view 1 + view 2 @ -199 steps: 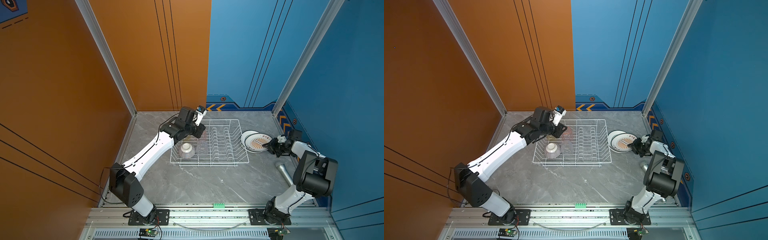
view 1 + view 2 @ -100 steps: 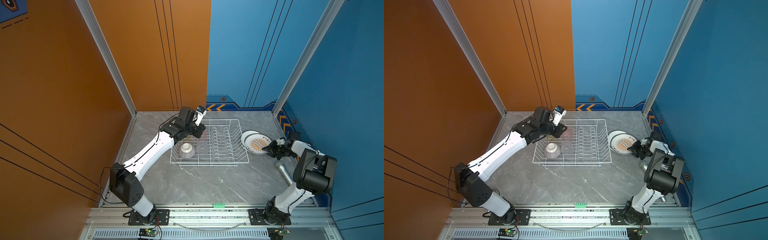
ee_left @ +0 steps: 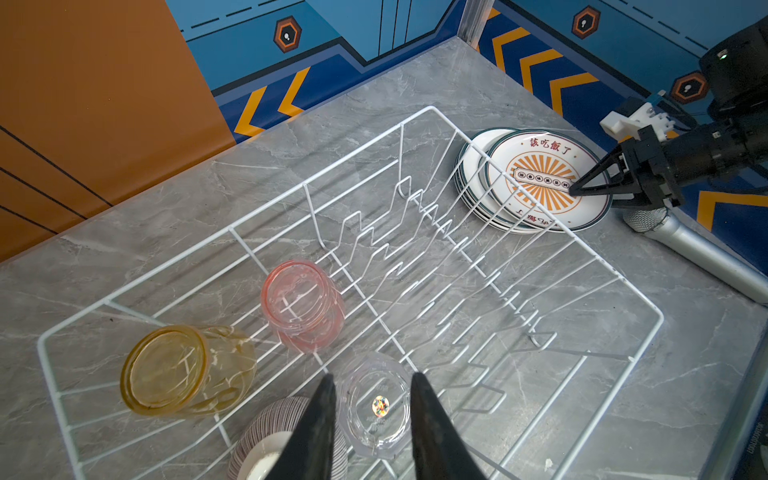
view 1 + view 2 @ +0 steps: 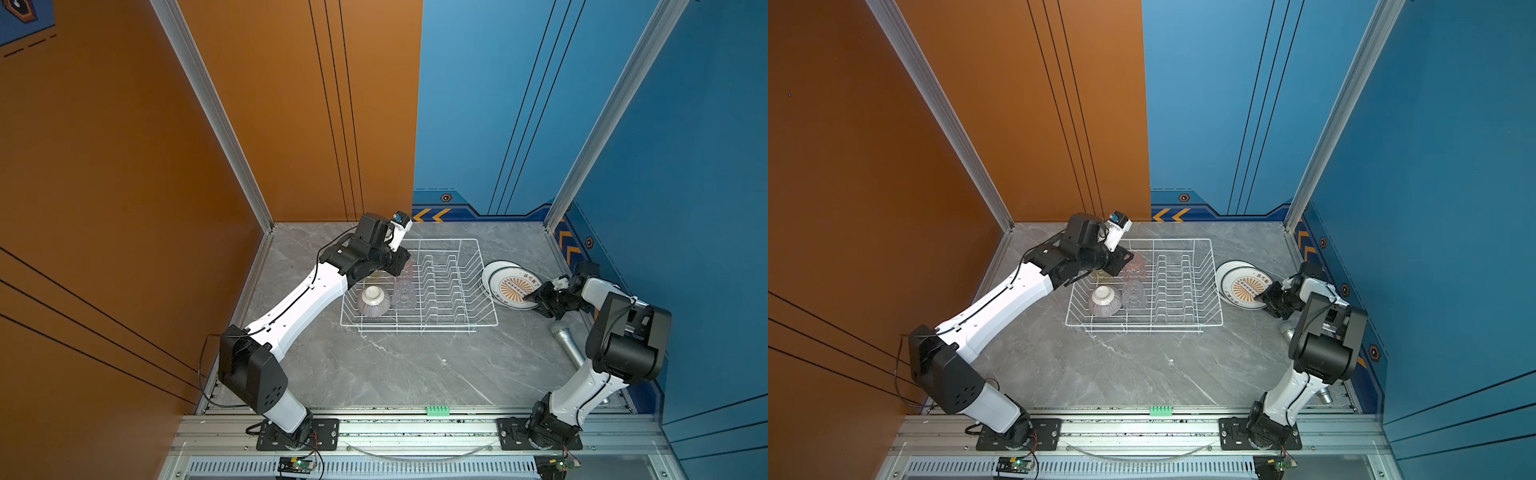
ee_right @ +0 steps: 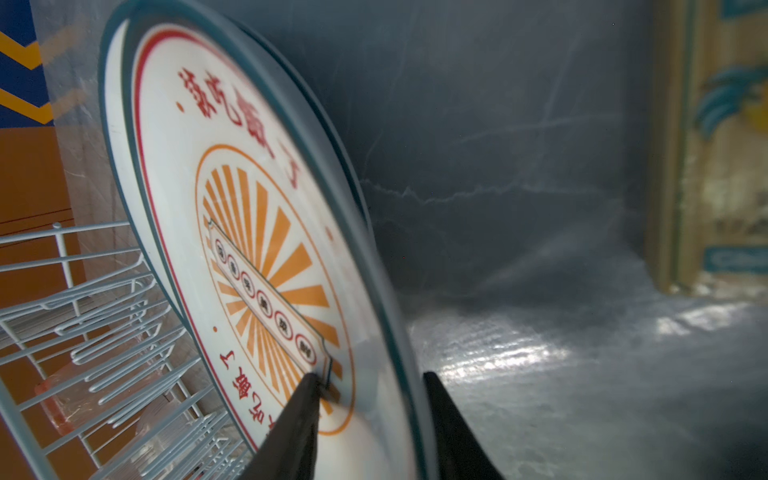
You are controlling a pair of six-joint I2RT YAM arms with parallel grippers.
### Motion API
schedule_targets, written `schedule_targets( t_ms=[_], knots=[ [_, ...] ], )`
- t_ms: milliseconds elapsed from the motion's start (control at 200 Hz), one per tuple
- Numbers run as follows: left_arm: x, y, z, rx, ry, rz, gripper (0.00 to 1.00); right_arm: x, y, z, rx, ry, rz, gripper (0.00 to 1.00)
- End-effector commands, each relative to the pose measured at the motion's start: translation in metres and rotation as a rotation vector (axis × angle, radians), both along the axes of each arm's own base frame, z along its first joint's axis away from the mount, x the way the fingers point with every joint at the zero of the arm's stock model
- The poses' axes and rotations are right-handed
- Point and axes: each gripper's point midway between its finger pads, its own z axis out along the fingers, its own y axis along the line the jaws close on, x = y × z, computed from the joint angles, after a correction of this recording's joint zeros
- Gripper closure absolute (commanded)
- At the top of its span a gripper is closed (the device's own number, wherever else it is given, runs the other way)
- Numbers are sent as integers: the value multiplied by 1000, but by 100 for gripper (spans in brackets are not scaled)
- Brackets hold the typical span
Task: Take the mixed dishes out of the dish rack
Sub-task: 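Lower the orange-printed plate flat onto the plate stack with the right gripper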
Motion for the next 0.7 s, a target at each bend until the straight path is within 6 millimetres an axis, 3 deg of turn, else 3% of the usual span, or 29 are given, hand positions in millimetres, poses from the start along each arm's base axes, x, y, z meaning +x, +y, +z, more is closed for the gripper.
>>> schedule_targets(
  t_ms=[0, 235, 696],
  knots=[
    [-4, 5, -6, 12, 17, -9, 68, -3, -2, -5, -61, 51, 21, 51],
    [-3, 7, -5, 10, 17, -7, 68, 3, 0, -3, -145, 70, 44, 40],
    [-3, 12, -7, 13, 19, -2, 68, 21, 10, -3, -260, 116, 97, 36]
  ],
)
